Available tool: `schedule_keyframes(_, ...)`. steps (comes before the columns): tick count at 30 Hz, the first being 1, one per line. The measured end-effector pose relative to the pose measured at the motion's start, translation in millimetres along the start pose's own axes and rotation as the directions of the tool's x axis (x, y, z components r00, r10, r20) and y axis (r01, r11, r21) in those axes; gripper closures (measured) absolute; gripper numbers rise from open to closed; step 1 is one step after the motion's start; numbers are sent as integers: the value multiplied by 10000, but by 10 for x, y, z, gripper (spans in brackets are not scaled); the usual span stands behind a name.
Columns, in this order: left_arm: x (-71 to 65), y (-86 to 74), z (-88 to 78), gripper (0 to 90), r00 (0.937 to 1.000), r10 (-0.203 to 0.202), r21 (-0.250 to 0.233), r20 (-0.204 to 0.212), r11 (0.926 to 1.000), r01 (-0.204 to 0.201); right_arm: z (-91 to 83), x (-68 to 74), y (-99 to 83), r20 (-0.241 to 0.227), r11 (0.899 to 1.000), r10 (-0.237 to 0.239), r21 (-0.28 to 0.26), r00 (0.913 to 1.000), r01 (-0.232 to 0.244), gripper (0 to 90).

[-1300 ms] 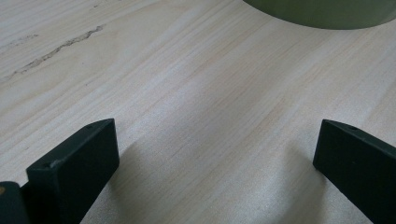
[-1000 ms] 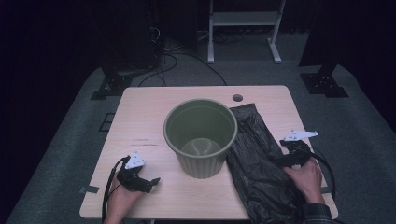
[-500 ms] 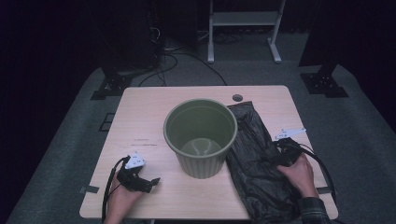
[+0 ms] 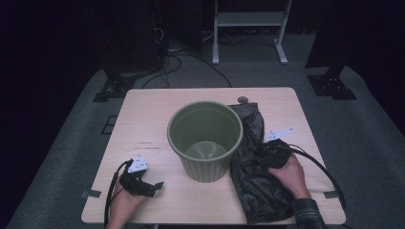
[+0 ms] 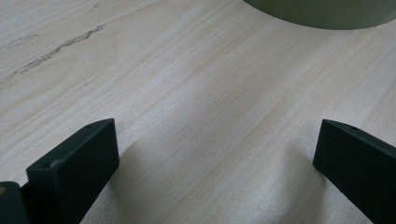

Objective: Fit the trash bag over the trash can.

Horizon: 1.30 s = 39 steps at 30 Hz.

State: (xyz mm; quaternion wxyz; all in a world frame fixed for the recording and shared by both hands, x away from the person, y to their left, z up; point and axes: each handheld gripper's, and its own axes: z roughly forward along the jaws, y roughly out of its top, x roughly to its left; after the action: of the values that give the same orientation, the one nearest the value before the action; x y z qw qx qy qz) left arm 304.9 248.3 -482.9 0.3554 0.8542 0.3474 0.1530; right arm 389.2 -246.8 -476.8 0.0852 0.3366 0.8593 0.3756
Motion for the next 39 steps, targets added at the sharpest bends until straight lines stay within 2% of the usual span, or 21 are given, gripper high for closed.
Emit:
schedule_keyframes(8,-1,0,0,0,10000,6,-4,13,10000,-6,181,172,186,-326,9993,-244,-277,9992,235,64)
schedule_keyframes(15,-1,0,0,0,10000,17,-2,21,10000,-17,396,324,286,-263,9981,-619,-4,9977,619,61)
schedule_keyframes(19,-1,0,1,0,10000,12,-8,23,10000,-12,439,385,316,-6,9960,-888,82,9961,888,83)
schedule_keyframes(21,-2,0,1,0,10000,13,-9,23,10000,-13,433,412,310,257,9937,-1120,63,9934,1118,151)
schedule_keyframes(23,-2,0,0,0,10000,13,-7,23,10000,-13,419,421,306,286,9939,-1100,-8,9935,1100,232)
schedule_keyframes(34,-1,0,0,0,10000,18,-3,23,10000,-18,313,428,279,-90,9923,-1237,8,9923,1237,827)
schedule_keyframes(36,-1,0,0,0,10000,16,-4,23,10000,-16,302,425,265,-204,9929,-1191,10,9927,1191,869)
schedule_keyframes(39,-2,0,1,0,10000,11,-8,24,10000,-11,279,411,246,-376,9942,-1074,35,9935,1076,881)
